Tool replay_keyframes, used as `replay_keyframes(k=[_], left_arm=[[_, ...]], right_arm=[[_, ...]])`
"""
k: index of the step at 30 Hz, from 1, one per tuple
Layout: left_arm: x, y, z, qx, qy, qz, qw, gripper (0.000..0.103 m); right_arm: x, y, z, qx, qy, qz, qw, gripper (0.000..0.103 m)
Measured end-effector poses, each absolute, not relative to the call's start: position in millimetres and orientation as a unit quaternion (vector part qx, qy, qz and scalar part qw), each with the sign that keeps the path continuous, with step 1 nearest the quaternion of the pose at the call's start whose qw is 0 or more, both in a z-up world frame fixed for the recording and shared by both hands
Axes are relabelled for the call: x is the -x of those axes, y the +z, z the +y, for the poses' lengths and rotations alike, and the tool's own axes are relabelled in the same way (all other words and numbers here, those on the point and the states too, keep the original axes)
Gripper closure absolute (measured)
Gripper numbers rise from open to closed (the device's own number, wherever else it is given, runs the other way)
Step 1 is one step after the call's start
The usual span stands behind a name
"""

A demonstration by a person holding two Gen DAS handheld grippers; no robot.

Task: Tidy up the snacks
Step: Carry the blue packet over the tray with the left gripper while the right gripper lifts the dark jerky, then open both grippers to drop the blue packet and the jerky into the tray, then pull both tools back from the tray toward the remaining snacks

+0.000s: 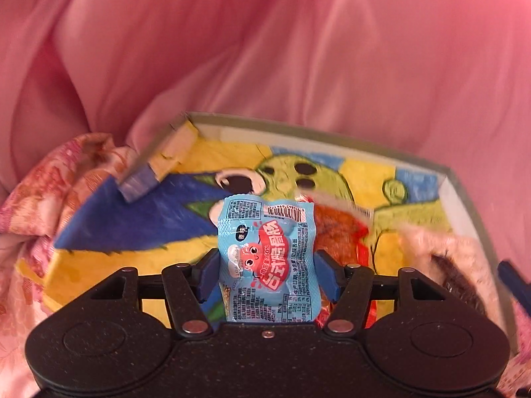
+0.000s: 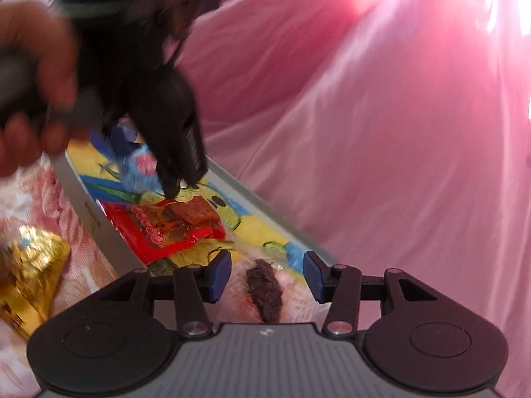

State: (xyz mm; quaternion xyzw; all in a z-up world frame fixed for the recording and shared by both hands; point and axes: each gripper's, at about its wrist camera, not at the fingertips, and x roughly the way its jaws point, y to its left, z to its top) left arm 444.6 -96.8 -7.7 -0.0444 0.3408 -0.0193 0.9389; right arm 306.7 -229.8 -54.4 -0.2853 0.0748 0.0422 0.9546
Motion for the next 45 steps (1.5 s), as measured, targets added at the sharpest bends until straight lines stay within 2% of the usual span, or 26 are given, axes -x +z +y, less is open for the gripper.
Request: replay_keyframes(k=[2,3,5,16,30,38,45], left_arm=[[-440,-9,-101,0.042,-0.018,0.333,0.942,0.038],[-440,-9,-102,0.04,-0.017,0.332,0.942,0.034],[-439,-9,-103,0.036,-0.016,0.33,0.943,0.028],[-388,25,-90,0.031,-0.006,0.258,0.966,0.013],[-293,66,-41,0.061,0.023,0.185,0.981,0.006],[-232,68,-14,0.101,0.035,0.147,0.983,0.004],[-182,58,-4,0.091,0.032,0.139,0.986,0.002]], right_arm=[[-309,-50,-239,0.254,0.048,0.087,0.962,0.038],[-310,-49,-243,0.24,0.049,0.091,0.965,0.036],[-311,-46,-249,0.214,0.052,0.097,0.971,0.024],[-280,-12,-255,0.143,0.053,0.06,0.986,0.001],[-223,35,-251,0.081,0.051,-0.016,0.995,0.0],[-168,36,-249,0.055,0.047,-0.031,0.997,0.0],[-115,27,-236,0.05,0.051,-0.044,0.996,0.0]])
